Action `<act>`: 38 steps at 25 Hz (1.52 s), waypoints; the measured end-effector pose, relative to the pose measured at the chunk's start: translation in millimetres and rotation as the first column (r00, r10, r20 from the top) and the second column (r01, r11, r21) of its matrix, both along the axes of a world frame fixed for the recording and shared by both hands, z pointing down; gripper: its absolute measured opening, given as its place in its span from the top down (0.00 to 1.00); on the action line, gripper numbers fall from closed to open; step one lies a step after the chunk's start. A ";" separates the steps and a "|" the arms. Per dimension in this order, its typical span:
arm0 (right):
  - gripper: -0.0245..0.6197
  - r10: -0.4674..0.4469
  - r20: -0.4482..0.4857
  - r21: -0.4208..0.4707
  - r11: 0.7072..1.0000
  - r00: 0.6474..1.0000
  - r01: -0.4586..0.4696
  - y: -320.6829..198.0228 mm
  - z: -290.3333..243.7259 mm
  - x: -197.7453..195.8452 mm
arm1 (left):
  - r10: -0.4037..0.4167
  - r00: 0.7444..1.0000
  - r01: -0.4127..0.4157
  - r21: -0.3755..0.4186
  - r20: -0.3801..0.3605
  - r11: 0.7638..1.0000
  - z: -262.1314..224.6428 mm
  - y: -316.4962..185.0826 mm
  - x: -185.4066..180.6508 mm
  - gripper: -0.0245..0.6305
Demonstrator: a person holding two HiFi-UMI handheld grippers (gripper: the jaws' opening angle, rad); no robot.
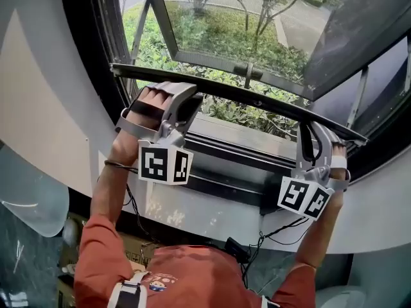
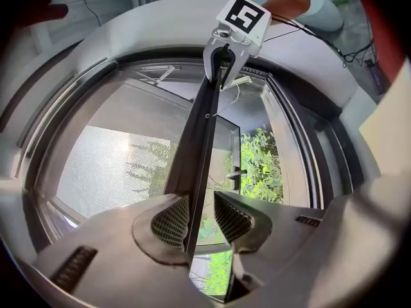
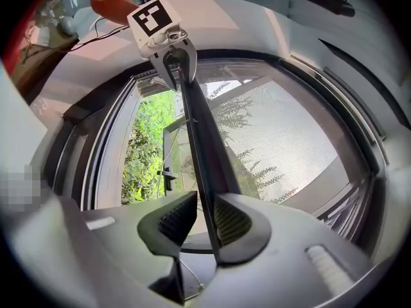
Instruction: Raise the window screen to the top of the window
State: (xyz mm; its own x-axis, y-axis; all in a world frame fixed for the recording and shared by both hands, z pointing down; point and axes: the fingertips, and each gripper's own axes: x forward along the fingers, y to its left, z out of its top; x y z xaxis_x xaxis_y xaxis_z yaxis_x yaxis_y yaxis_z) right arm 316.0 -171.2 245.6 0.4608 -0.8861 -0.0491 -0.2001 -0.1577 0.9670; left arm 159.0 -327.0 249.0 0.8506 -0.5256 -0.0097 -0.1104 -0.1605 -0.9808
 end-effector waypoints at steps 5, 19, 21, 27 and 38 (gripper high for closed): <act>0.82 -0.002 -0.034 0.041 0.999 0.999 0.004 0.9 -3.8 -0.1 | -0.007 1.000 0.007 0.038 -0.019 0.999 -4.6 1.0 -0.1 0.78; 0.82 -0.010 -0.129 0.110 0.994 0.992 0.024 0.6 -50.2 0.8 | 0.001 0.996 0.011 0.126 -0.092 0.992 -52.0 1.6 0.1 0.78; 0.82 -0.008 -0.141 0.117 0.993 0.990 0.025 -0.9 -65.9 0.3 | 0.002 0.995 0.012 0.133 -0.104 0.991 -68.0 0.0 -0.2 0.78; 0.82 0.001 -0.185 0.154 0.988 0.983 0.028 -0.2 -101.8 2.8 | 0.017 0.988 0.008 0.155 -0.154 0.988 -105.0 -0.3 3.0 0.78; 0.80 0.012 -0.245 0.205 0.978 0.969 0.040 -2.2 -136.5 6.3 | 0.019 0.980 0.022 0.205 -0.196 0.979 -141.4 -1.9 6.3 0.78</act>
State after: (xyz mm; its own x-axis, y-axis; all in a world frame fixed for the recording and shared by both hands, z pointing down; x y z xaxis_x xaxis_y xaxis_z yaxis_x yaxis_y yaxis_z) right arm 322.3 -173.4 109.1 0.3994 -0.8508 -0.3414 0.0335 -0.3586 0.9329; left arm 165.3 -328.9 107.6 0.8203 -0.4965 -0.2841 -0.3040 0.0422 -0.9517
